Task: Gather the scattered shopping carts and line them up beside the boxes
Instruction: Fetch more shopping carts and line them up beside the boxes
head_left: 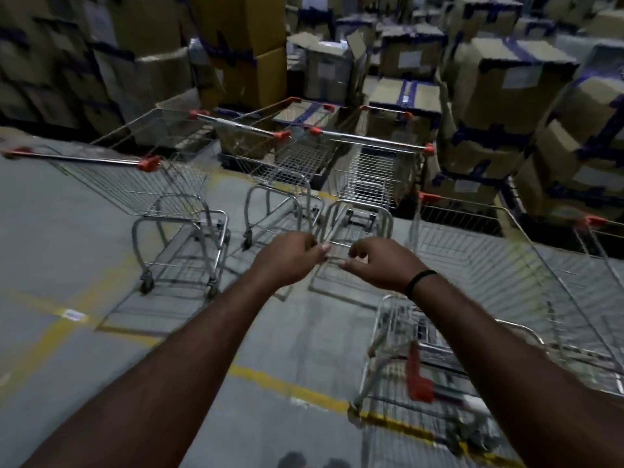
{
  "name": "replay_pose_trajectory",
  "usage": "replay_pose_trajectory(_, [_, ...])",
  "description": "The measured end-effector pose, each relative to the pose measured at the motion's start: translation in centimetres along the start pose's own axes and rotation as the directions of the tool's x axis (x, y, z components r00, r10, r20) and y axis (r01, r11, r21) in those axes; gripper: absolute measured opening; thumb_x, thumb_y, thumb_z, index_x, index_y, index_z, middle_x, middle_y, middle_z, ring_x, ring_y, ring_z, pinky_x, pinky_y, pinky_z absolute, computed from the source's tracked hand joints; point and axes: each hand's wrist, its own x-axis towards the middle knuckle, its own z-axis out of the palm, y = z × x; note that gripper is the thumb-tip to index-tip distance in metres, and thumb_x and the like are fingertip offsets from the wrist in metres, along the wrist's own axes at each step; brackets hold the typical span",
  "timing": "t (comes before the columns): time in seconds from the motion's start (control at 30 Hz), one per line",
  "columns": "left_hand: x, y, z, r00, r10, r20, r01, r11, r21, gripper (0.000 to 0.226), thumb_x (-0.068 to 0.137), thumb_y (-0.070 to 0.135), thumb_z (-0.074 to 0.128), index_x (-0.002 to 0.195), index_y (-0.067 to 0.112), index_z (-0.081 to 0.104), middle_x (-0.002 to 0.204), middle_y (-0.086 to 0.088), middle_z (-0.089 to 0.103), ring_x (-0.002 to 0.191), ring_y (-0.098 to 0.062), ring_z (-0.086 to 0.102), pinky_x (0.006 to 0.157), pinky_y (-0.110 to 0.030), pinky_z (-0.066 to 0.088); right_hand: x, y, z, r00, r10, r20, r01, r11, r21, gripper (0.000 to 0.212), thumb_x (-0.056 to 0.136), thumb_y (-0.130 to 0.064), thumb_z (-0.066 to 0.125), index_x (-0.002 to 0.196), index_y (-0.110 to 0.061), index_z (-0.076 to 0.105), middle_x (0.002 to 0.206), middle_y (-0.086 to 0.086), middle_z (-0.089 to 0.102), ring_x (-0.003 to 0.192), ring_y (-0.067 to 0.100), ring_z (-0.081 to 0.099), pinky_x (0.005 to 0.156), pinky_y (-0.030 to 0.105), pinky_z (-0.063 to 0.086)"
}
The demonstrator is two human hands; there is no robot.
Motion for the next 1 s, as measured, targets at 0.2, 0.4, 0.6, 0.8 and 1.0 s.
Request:
replay_pose_trajectory(0.2, [4.2, -4.5, -3.6, 1.000, 0.013, 0.003, -0.013, 1.000, 0.004, 0.048, 0.094, 0.062, 0.049, 0.094, 0.020, 0.071, 0.090, -0.002, 0.071, 0.085, -0.021, 0.065, 0.078, -0.041, 0.055, 6.3, -3.8, 0.0, 0.999, -0.030, 0.012, 0.029, 0.999, 0.024, 0.050, 0.091, -0.062, 0.059, 0.117, -0.020, 0.067, 0.117, 0.004, 0.068, 0.096, 0.022, 0.064, 0.082, 0.041, 0.055])
replay_pose_trajectory(0.4, [11.6, -6.0, -4.0, 0.995, 0.075, 0.069, -0.078, 0.996, 0.035, 0.048, 0.097, 0.055, 0.053, 0.126, 0.018, 0.064, 0.132, -0.009, 0.064, 0.120, -0.027, 0.060, 0.097, -0.045, 0.050, 14.5, -2.1, -0.3, 1.000, -0.012, -0.021, 0.013, 0.998, 0.065, 0.063, 0.089, -0.066, 0.058, 0.134, -0.022, 0.056, 0.137, 0.003, 0.057, 0.114, 0.020, 0.059, 0.092, 0.039, 0.051])
replay_pose_trajectory(0.6, [22.1, -7.1, -4.1, 0.984, 0.103, 0.144, -0.123, 0.982, 0.140, 0.061, 0.097, 0.057, 0.053, 0.142, 0.016, 0.052, 0.145, -0.007, 0.054, 0.132, -0.025, 0.051, 0.104, -0.038, 0.044, 23.4, 1.4, -1.3, 0.999, 0.029, -0.039, -0.023, 0.988, 0.156, 0.064, 0.092, -0.056, 0.062, 0.144, -0.020, 0.049, 0.145, 0.007, 0.053, 0.131, 0.024, 0.051, 0.104, 0.039, 0.044])
replay_pose_trajectory(0.8, [32.7, -6.8, -4.4, 0.971, 0.136, 0.197, -0.168, 0.974, 0.155, 0.056, 0.098, 0.054, 0.053, 0.140, 0.017, 0.056, 0.143, -0.009, 0.057, 0.130, -0.027, 0.053, 0.103, -0.040, 0.045, 30.5, 5.8, -3.1, 0.992, 0.129, 0.002, -0.126, 0.972, 0.196, 0.064, 0.092, -0.057, 0.061, 0.146, -0.026, 0.047, 0.149, 0.001, 0.050, 0.131, 0.022, 0.051, 0.104, 0.038, 0.044])
replay_pose_trajectory(1.0, [42.0, -6.6, -3.0, 0.957, 0.172, 0.234, -0.210, 0.966, 0.149, 0.060, 0.096, 0.059, 0.052, 0.137, 0.016, 0.057, 0.137, -0.008, 0.060, 0.126, -0.027, 0.056, 0.101, -0.045, 0.048, 35.8, 10.8, -5.3, 0.972, 0.231, -0.033, -0.225, 0.965, 0.135, 0.062, 0.089, -0.062, 0.061, 0.139, -0.028, 0.054, 0.144, 0.002, 0.054, 0.127, 0.022, 0.054, 0.103, 0.043, 0.047])
